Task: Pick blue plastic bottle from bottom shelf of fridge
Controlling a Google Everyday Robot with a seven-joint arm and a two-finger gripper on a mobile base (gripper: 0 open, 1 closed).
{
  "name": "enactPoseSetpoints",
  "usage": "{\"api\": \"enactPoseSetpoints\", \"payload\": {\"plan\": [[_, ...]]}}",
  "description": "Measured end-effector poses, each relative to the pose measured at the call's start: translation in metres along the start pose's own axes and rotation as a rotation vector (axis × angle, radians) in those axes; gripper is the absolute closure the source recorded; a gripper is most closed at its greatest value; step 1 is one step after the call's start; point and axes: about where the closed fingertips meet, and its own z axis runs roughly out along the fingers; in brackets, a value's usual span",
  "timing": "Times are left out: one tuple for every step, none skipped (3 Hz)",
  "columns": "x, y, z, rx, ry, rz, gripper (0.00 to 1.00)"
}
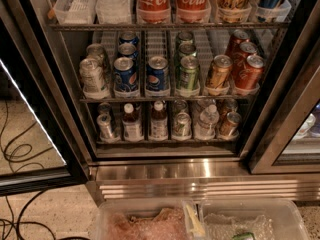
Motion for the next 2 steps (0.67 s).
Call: {"api": "enactPoseSetpoints", "payload": {"plan": [[-0.01,-0.038,0.005,0.056,-0.004,-0.002,0.0],[-0.048,-0.094,0.034,0.121,-0.05,-0.058,0.0]]}}
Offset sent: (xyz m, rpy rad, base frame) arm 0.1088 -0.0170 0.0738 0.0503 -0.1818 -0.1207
